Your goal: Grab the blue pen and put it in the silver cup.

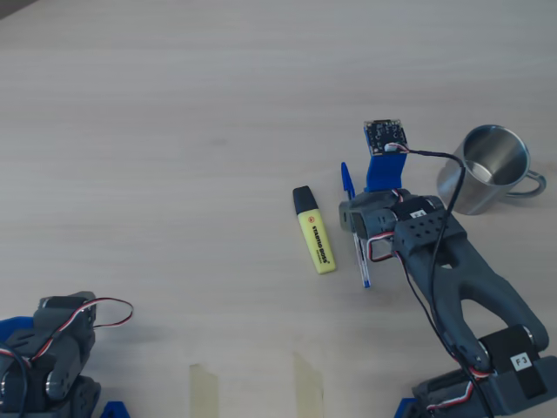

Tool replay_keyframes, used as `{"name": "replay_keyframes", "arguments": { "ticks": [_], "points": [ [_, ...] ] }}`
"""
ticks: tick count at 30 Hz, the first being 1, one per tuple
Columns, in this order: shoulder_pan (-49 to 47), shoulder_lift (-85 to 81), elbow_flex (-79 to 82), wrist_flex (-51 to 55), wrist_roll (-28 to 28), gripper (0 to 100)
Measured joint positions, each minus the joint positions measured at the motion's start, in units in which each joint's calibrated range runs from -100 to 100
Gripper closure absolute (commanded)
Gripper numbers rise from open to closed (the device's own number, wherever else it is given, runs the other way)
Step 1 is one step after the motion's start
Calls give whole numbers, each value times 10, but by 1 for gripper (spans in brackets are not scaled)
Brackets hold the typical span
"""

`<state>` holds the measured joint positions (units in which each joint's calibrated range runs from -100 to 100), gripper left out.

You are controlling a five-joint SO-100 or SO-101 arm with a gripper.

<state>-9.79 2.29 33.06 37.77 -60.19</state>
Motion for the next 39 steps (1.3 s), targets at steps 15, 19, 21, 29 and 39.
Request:
{"name": "replay_keyframes", "arguments": {
  "ticks": [15,19,21,29,39],
  "points": [
    [-45,-156,0,15,3,98],
    [-38,-180,0,-39,1,98],
    [-41,-186,0,-80,1,98],
    [-37,-188,0,-236,12,98],
    [64,-189,0,-399,47,98]
  ]
}}
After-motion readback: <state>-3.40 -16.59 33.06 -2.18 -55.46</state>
